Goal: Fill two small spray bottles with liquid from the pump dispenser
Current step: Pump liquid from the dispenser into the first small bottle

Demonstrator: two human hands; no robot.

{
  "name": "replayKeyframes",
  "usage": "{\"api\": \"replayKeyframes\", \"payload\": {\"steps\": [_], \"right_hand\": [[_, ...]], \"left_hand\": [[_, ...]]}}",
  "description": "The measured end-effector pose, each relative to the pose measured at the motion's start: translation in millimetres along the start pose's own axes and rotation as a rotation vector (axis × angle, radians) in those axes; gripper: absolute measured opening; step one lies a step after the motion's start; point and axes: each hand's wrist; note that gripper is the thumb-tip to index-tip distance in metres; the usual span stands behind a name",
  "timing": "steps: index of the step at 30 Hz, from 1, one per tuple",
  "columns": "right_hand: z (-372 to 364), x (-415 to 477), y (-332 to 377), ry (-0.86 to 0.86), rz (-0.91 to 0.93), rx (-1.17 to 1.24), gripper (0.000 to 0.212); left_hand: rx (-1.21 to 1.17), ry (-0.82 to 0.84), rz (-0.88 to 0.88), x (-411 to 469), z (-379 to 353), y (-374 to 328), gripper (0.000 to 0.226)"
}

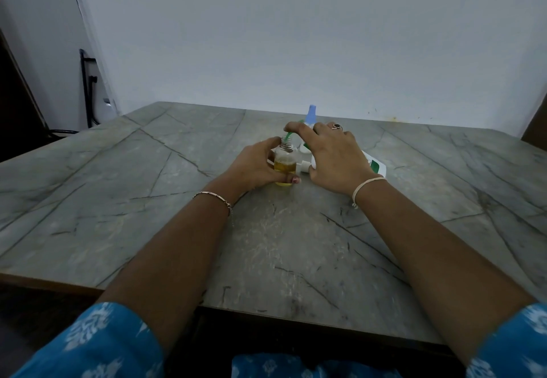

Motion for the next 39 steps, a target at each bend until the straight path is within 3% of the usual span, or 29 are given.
{"api": "replayKeyframes", "payload": {"steps": [4, 14, 21, 39], "right_hand": [[2.8, -1.0, -0.3, 0.006, 0.010, -0.007, 0.091], [0.6, 3.6, 5.4, -0.015, -0.017, 0.071, 0.066], [-0.7, 0.8, 0.9, -0.026, -0.006, 0.016, 0.075], [0.1, 4.4, 3.5, -0.035, 0.006, 0.105, 0.065]], "left_hand": [[0.008, -0.003, -0.014, 0.1, 0.1, 0.3, 0.089], [-0.020, -0.005, -0.040, 0.9, 0.0, 1.3, 0.078], [-0.034, -0.021, -0.048, 0.9, -0.3, 1.5, 0.070], [-0.002, 0.000, -0.008, 2.7, -0.3, 2.3, 0.093]]}}
Point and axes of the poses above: each hand's wrist, its own x-axis towards the middle knuckle, its own z-axis out of the back of the hand, y = z × x, and after that the axes turned 4 degrees about -x, right-handed
